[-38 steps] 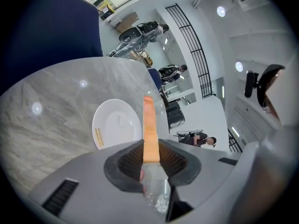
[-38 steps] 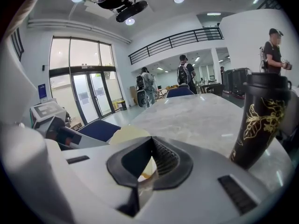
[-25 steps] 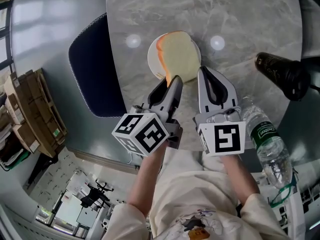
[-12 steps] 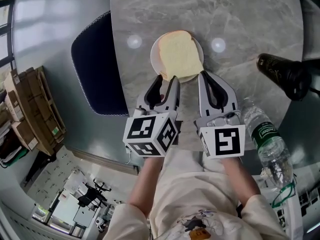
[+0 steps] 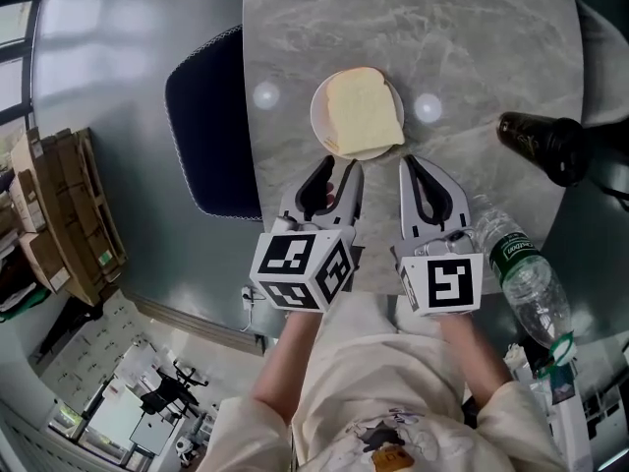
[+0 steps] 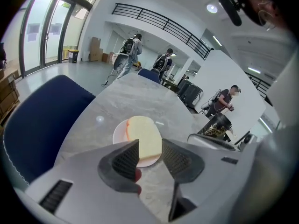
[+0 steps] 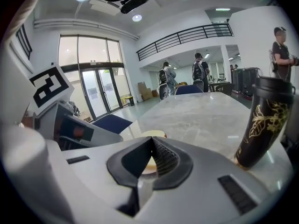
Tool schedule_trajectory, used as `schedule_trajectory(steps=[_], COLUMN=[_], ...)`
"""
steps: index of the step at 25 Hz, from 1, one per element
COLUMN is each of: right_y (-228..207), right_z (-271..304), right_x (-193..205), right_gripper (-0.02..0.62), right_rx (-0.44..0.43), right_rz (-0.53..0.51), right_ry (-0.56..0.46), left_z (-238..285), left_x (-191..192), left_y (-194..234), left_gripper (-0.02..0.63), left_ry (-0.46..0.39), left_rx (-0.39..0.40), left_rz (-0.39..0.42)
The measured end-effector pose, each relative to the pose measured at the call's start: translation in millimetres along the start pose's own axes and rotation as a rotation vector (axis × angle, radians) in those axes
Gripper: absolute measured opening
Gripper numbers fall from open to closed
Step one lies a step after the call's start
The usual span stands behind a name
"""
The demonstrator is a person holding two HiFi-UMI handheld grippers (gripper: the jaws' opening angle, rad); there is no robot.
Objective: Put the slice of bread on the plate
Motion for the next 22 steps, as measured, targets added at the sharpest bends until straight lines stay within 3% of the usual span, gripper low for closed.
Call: schedule_trajectory(steps=[13, 19, 22], right_y=[-2, 3, 16], right_z=[-66, -94, -109], right_x=[-15, -37, -45], right_gripper=[0.005, 0.005, 0.005], right_rx=[-0.001, 0.009, 0.025], right_rz=[-0.153, -0.171, -0.147], right_ry=[0.008, 0.016, 0.022], left_z=[-57, -88, -116], left_x=[-4, -13, -12], left_y=[-28, -41, -37], left_gripper=[0.150, 0.146, 0.100], left_ry=[0.006, 0.007, 0.001], left_rx=[0.019, 0.045, 0.040], left_rz=[0.045, 0.031, 0.038])
Point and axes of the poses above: the fingertips, and each gripper's own axes: z forward along the fingers, y to its left, x out of its underside, the point moved 2 cm from there along -z, backward along the fingers, and after that the axes turned 9 degrees about x, right-handed, at the moved point
